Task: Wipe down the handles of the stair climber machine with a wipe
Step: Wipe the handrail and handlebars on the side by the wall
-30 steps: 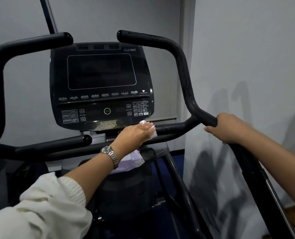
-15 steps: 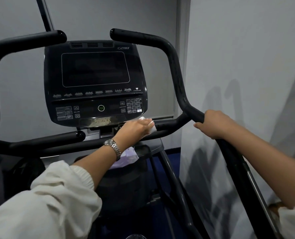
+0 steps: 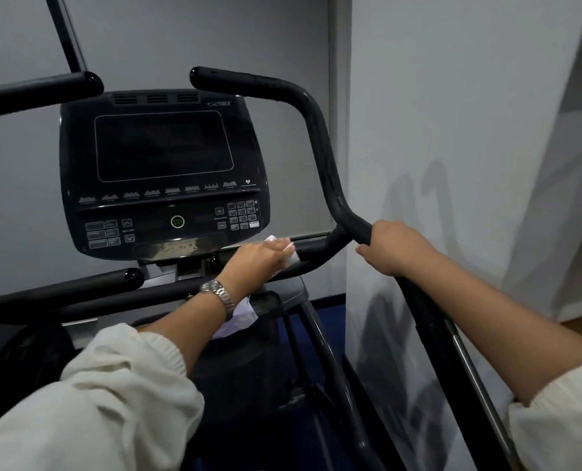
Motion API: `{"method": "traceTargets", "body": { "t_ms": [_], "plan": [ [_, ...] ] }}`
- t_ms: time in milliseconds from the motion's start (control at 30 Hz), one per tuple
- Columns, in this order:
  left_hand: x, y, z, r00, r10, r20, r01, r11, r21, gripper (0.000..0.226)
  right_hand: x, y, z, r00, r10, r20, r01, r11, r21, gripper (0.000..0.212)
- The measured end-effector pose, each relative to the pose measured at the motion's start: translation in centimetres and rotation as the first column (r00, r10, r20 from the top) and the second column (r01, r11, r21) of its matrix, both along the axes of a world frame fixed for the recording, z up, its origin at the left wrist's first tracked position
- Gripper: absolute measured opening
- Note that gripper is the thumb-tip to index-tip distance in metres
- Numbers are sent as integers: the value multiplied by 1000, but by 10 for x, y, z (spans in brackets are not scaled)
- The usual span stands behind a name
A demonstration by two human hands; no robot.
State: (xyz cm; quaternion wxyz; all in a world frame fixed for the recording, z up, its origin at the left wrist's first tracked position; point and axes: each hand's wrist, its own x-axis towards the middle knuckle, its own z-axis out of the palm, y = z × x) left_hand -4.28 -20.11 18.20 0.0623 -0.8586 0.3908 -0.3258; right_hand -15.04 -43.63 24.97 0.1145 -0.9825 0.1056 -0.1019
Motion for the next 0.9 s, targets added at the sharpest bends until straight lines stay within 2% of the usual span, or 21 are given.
{"method": "traceTargets", "body": {
  "t_ms": [100, 200, 433, 600, 800, 900],
  "plan": [
    [-11, 38, 6, 997, -68, 29, 68, 997, -27, 27, -2, 0, 2, 1000, 5, -9, -5, 1000, 6, 22],
    [-16, 64, 14, 996, -52, 72, 52, 999, -10, 27, -2, 0, 2, 1000, -1, -20, 2, 1000, 13, 22],
    [2, -20, 3, 1000, -2, 17, 1, 998, 68, 21, 0, 0, 1, 1000, -5, 3, 5, 1000, -7, 21],
    [8, -37, -6, 999, -11, 48, 6, 993, 114, 53, 1, 0, -1, 999, 2, 34, -2, 1000, -6, 21],
    [7, -7, -11, 993, 50, 111, -64, 989, 133, 64, 0, 0, -2, 999, -2, 34, 2, 1000, -14, 21],
    [10, -22, -14, 992, 57, 113, -69, 992, 109, 63, 1, -1, -3, 999, -3, 37, 4, 1000, -24, 20]
  ]
}}
